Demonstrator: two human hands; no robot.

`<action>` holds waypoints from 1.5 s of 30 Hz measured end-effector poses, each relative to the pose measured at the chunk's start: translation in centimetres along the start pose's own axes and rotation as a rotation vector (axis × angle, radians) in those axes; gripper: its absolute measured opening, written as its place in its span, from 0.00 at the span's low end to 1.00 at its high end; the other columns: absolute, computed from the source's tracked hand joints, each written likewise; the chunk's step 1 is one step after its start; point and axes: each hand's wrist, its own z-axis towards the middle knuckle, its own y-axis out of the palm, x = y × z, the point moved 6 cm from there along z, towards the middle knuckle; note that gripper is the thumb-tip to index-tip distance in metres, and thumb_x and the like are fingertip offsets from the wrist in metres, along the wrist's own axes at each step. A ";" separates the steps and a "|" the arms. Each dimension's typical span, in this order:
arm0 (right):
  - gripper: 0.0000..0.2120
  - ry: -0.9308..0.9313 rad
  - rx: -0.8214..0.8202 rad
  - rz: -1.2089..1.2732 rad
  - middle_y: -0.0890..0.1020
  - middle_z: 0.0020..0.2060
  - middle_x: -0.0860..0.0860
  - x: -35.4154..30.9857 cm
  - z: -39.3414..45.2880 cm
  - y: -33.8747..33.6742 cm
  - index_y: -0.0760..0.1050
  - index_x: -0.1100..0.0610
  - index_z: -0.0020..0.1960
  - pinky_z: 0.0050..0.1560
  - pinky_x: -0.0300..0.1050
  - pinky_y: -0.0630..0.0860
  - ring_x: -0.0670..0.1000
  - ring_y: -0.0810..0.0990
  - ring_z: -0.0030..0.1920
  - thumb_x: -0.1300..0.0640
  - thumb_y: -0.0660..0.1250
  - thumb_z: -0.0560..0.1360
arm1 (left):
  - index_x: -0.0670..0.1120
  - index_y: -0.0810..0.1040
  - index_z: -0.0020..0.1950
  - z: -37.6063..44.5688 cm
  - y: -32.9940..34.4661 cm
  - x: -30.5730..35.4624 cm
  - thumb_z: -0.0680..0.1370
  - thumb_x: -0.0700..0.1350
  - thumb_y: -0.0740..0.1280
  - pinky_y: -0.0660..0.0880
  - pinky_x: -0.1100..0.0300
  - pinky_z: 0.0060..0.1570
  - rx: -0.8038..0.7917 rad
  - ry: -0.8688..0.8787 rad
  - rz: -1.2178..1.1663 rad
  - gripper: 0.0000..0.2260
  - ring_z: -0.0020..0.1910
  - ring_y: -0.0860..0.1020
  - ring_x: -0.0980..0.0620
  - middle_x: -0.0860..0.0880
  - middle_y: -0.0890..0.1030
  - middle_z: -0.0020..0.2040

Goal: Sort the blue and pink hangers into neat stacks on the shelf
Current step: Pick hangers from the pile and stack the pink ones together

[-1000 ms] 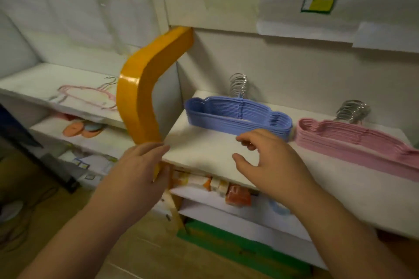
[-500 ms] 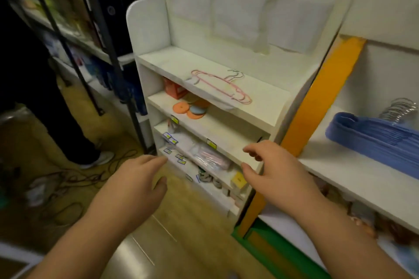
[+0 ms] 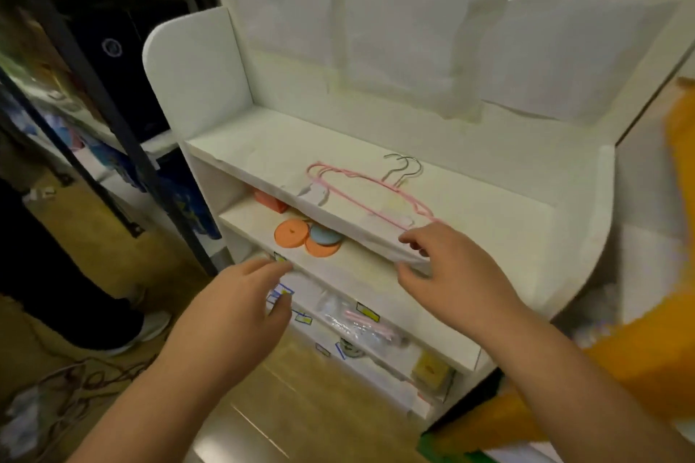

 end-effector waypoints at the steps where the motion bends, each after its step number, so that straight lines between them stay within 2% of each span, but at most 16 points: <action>1: 0.19 0.019 0.009 -0.004 0.76 0.55 0.41 0.1 1.4 0.1 0.72 0.44 0.63 0.54 0.45 0.75 0.44 0.75 0.56 0.42 0.61 0.74 | 0.58 0.69 0.71 1.5 0.1 -0.4 0.78 0.52 0.63 0.73 0.60 0.59 -0.008 0.005 -0.019 0.21 0.62 0.73 0.58 0.60 0.72 0.67; 5: 0.19 0.099 -0.006 -0.043 0.76 0.56 0.42 0.8 6.0 1.6 0.73 0.44 0.64 0.54 0.43 0.74 0.44 0.75 0.56 0.42 0.61 0.74 | 0.58 0.68 0.72 7.7 0.9 -1.4 0.79 0.53 0.63 0.75 0.62 0.53 -0.051 0.091 -0.054 0.21 0.54 0.75 0.57 0.60 0.72 0.67; 10: 0.21 0.230 -0.024 -0.193 0.75 0.58 0.46 1.9 10.8 4.0 0.73 0.46 0.65 0.55 0.47 0.73 0.50 0.73 0.58 0.42 0.62 0.73 | 0.56 0.70 0.71 16.4 2.5 -1.8 0.79 0.53 0.62 0.70 0.61 0.61 -0.117 0.299 -0.058 0.20 0.65 0.71 0.57 0.59 0.72 0.67; 15: 0.36 0.349 -0.076 -0.238 0.69 0.59 0.46 3.2 13.7 5.7 0.66 0.45 0.68 0.59 0.50 0.72 0.50 0.68 0.59 0.30 0.61 0.65 | 0.56 0.73 0.68 23.7 3.3 -1.5 0.76 0.52 0.62 0.73 0.56 0.59 -0.169 0.472 -0.027 0.19 0.63 0.72 0.52 0.57 0.74 0.65; 18: 0.41 0.369 -0.157 -0.257 0.69 0.61 0.46 3.7 15.0 6.0 0.62 0.45 0.72 0.61 0.49 0.69 0.50 0.68 0.61 0.28 0.63 0.65 | 0.57 0.72 0.68 26.4 3.6 -1.2 0.76 0.51 0.61 0.74 0.56 0.57 -0.191 0.541 -0.042 0.20 0.62 0.73 0.54 0.59 0.75 0.63; 23: 0.42 0.368 -0.184 -0.163 0.69 0.57 0.43 3.9 16.0 5.7 0.63 0.46 0.74 0.61 0.44 0.68 0.46 0.66 0.60 0.32 0.68 0.64 | 0.57 0.72 0.68 29.1 4.2 -1.5 0.75 0.54 0.60 0.73 0.55 0.58 -0.257 0.632 -0.031 0.21 0.61 0.73 0.52 0.57 0.75 0.63; 26: 0.42 0.409 -0.155 -0.107 0.68 0.55 0.40 4.4 15.3 5.0 0.63 0.45 0.73 0.60 0.44 0.69 0.44 0.65 0.59 0.32 0.69 0.63 | 0.54 0.73 0.69 30.8 4.3 -1.9 0.76 0.52 0.61 0.72 0.54 0.60 -0.265 0.635 -0.020 0.20 0.62 0.73 0.49 0.54 0.76 0.64; 30: 0.41 0.454 -0.072 -0.118 0.66 0.52 0.38 4.8 12.5 3.3 0.65 0.46 0.71 0.55 0.38 0.67 0.42 0.64 0.55 0.31 0.69 0.62 | 0.51 0.74 0.68 32.8 4.6 -1.6 0.74 0.47 0.64 0.74 0.53 0.58 -0.262 0.657 -0.027 0.22 0.60 0.75 0.47 0.52 0.77 0.63; 33: 0.41 0.522 0.016 -0.078 0.64 0.53 0.38 4.5 10.1 2.2 0.64 0.44 0.71 0.55 0.36 0.70 0.42 0.64 0.55 0.30 0.69 0.62 | 0.53 0.77 0.63 32.5 5.8 0.4 0.71 0.52 0.60 0.75 0.52 0.53 -0.326 0.718 -0.046 0.21 0.56 0.76 0.47 0.52 0.78 0.57; 35: 0.43 0.566 0.063 -0.055 0.64 0.54 0.38 4.2 9.1 1.7 0.63 0.43 0.70 0.56 0.40 0.75 0.42 0.64 0.56 0.29 0.68 0.60 | 0.53 0.77 0.57 31.7 6.8 2.3 0.72 0.54 0.59 0.75 0.53 0.50 -0.363 0.781 -0.031 0.17 0.54 0.76 0.48 0.53 0.78 0.53; 36: 0.43 0.585 0.081 -0.051 0.64 0.54 0.38 4.1 8.7 1.5 0.63 0.42 0.70 0.56 0.42 0.76 0.43 0.65 0.56 0.29 0.68 0.59 | 0.54 0.76 0.58 31.2 7.3 3.2 0.73 0.57 0.60 0.75 0.53 0.51 -0.386 0.815 -0.019 0.17 0.55 0.76 0.48 0.53 0.77 0.55; 38: 0.42 0.608 0.104 -0.050 0.64 0.54 0.38 3.9 8.0 1.1 0.63 0.41 0.69 0.56 0.44 0.77 0.43 0.66 0.56 0.29 0.69 0.59 | 0.58 0.72 0.66 30.2 8.5 4.7 0.72 0.67 0.61 0.73 0.53 0.60 -0.462 0.874 -0.003 0.26 0.62 0.72 0.50 0.54 0.75 0.63; 40: 0.41 0.624 0.108 -0.051 0.63 0.55 0.37 3.6 7.4 0.6 0.62 0.41 0.68 0.57 0.43 0.76 0.42 0.66 0.56 0.31 0.71 0.60 | 0.60 0.67 0.69 29.5 9.2 5.6 0.66 0.73 0.62 0.70 0.53 0.62 -0.501 0.954 0.064 0.35 0.64 0.68 0.50 0.54 0.71 0.67; 42: 0.41 0.650 0.092 -0.053 0.63 0.55 0.36 3.4 6.7 0.2 0.62 0.40 0.68 0.57 0.41 0.75 0.42 0.66 0.56 0.32 0.72 0.60 | 0.60 0.67 0.68 29.5 9.6 6.1 0.63 0.72 0.65 0.71 0.54 0.60 -0.485 1.013 0.150 0.37 0.63 0.68 0.50 0.53 0.70 0.66; 45: 0.42 0.677 0.090 -0.031 0.63 0.55 0.34 3.1 5.5 -0.1 0.61 0.39 0.69 0.58 0.42 0.75 0.42 0.66 0.56 0.29 0.69 0.58 | 0.58 0.70 0.67 30.0 9.5 6.3 0.65 0.70 0.66 0.72 0.55 0.57 -0.478 1.015 0.192 0.34 0.59 0.69 0.51 0.53 0.72 0.61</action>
